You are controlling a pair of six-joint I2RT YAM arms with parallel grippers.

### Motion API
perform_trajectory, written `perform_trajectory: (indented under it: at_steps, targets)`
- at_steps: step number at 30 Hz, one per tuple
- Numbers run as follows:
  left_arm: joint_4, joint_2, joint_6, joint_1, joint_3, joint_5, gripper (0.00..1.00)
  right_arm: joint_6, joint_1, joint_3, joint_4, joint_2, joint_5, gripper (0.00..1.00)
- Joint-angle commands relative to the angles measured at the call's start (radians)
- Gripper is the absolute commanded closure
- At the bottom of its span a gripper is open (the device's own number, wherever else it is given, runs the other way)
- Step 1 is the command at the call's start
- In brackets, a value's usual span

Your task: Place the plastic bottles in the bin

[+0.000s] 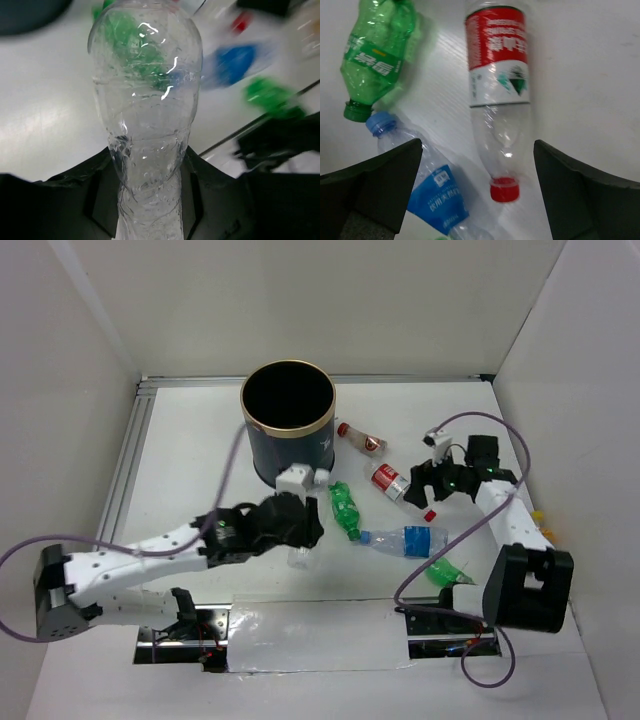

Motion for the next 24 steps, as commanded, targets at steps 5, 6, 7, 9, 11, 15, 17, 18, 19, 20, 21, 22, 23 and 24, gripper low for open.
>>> perform_trajectory:
  at_steps: [5,6,7,9,11,15,17,18,19,20,21,22,23,24]
  targets:
    - [0.066,-0.004,0.377,0.148,0.474,-0.283,1.00,0.051,0.178,0.073,0.157,0.200,0.118,0.00]
    - [0.120,0.018,0.439,0.195,0.492,-0.284,1.00,0.051,0.178,0.087,0.157,0.220,0.130,0.00]
    - [0.173,0.068,0.463,0.282,0.520,-0.294,0.99,0.051,0.200,0.098,0.169,0.252,0.143,0.00]
    - [0.243,0.137,0.472,0.373,0.567,-0.278,0.99,0.051,0.213,0.110,0.180,0.261,0.169,0.00]
    - [0.213,0.225,0.445,0.484,0.675,-0.278,0.95,0.051,0.227,0.101,0.212,0.271,0.215,0.00]
    - [0.159,0.414,0.409,0.600,0.795,-0.252,0.90,0.030,0.270,0.110,0.202,0.306,0.233,0.00]
    - [0.159,0.483,0.394,0.639,0.839,-0.213,0.83,0.030,0.296,0.100,0.215,0.306,0.245,0.00]
    - [0.149,0.501,0.394,0.639,0.850,-0.199,0.79,0.030,0.306,0.100,0.215,0.306,0.245,0.00]
    - [0.149,0.535,0.394,0.639,0.870,-0.199,0.77,0.030,0.318,0.086,0.227,0.306,0.255,0.00]
    - [0.139,0.550,0.394,0.648,0.870,-0.199,0.75,0.030,0.318,0.086,0.228,0.315,0.255,0.00]
    - [0.139,0.561,0.394,0.648,0.884,-0.199,0.71,0.030,0.318,0.086,0.214,0.333,0.246,0.00]
    - [0.139,0.570,0.403,0.648,0.884,-0.189,0.66,0.030,0.327,0.095,0.214,0.333,0.226,0.00]
    - [0.139,0.570,0.403,0.648,0.884,-0.178,0.56,0.030,0.327,0.104,0.200,0.347,0.226,0.00]
    - [0.139,0.570,0.403,0.648,0.867,-0.152,0.30,0.030,0.327,0.104,0.200,0.347,0.215,0.00]
